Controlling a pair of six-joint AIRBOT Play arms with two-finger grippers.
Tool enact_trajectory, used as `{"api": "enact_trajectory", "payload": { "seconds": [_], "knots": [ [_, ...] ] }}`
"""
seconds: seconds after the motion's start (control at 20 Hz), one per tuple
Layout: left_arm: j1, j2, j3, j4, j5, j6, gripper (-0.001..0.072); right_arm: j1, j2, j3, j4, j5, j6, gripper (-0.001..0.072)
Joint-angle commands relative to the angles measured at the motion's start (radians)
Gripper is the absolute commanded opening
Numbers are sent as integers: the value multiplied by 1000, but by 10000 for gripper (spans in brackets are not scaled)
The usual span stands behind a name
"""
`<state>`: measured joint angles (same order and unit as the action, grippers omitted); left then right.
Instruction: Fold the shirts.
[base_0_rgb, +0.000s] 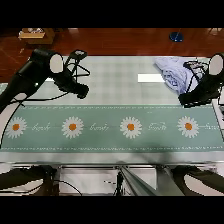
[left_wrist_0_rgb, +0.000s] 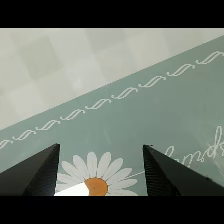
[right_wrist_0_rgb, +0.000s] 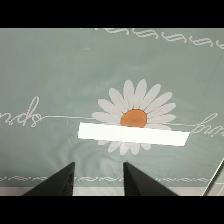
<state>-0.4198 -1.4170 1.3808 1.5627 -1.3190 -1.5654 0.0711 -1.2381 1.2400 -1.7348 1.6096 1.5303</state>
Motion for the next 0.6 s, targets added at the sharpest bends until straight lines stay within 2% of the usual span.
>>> {"api": "enact_trajectory", "payload": {
  "seconds": [0.0, 0.5, 0.55],
  "knots": [
    [0, 0, 1, 0, 0, 0, 622, 0, 0, 1, 0, 0, 0, 386],
    [0, 0, 1, 0, 0, 0, 622, 0, 0, 1, 0, 0, -2, 387],
    [0, 0, 1, 0, 0, 0, 622, 0, 0, 1, -9, -9, -35, 387]
  ]
}}
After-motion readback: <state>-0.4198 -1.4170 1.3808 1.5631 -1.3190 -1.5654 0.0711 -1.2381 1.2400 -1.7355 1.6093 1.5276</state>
